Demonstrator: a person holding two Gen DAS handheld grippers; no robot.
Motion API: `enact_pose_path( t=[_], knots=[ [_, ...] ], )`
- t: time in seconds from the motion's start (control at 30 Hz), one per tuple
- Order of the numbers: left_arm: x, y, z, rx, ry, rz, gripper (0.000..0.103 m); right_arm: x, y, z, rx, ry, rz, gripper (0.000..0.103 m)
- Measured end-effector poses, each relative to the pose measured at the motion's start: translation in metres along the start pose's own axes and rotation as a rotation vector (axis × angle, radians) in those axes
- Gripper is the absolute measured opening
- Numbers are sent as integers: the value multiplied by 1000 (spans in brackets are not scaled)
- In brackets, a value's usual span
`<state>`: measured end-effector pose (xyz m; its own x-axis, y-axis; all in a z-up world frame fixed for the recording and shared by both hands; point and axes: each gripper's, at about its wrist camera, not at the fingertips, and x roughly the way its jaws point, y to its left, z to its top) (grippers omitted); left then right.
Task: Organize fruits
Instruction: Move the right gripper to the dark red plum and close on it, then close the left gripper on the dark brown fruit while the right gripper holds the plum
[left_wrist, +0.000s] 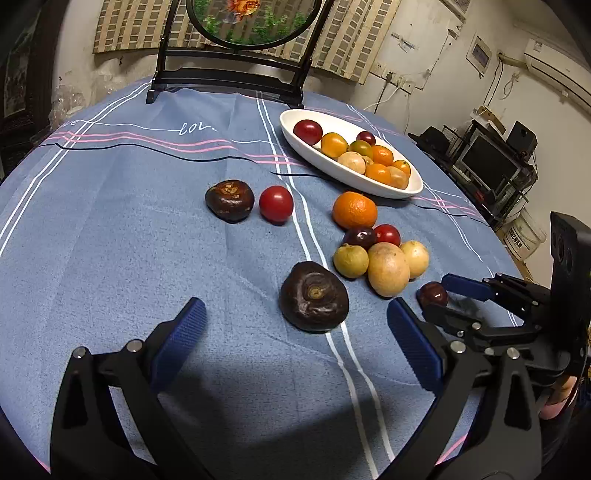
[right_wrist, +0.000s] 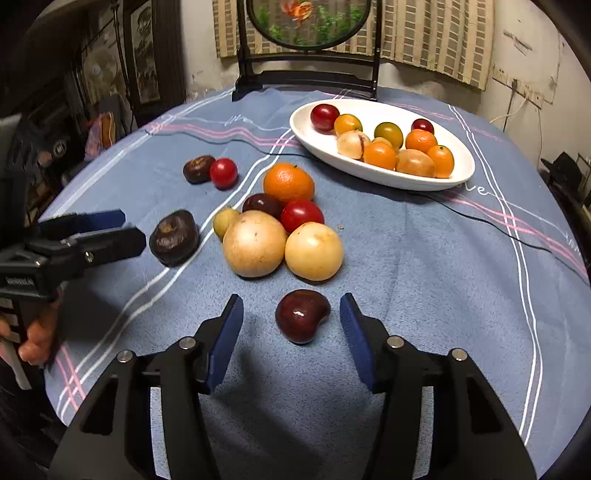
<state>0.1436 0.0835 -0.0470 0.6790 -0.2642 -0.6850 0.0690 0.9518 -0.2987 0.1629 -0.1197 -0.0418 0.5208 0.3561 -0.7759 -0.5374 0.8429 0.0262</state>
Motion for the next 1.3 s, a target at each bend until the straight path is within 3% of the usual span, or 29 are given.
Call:
enact_pose_path(
  t=[0.2,0.73,1.03,1.13,1.2,1.3],
  knots=[
    [1,1,0,0,3,-1,100,10,-1,-1,13,49,-44,37],
    [0,1,0,-2,2,-15,100,12,5,-1,-24,57,-82,32],
    [3,-9,-1,49,15,-37,98,-17,-19,-3,99,-83,-42,32],
    [10,-19,-1,105,54,-31,88,-14,-22,-2,114,-67,-32,32],
    [17,-24,-2,132,88,-42,73,-13,-20,-1,103,-64,-33,32],
    [24,-24,-1,129,124,-25,64,-13,-17,-2,90,-63,-31,32]
  ],
)
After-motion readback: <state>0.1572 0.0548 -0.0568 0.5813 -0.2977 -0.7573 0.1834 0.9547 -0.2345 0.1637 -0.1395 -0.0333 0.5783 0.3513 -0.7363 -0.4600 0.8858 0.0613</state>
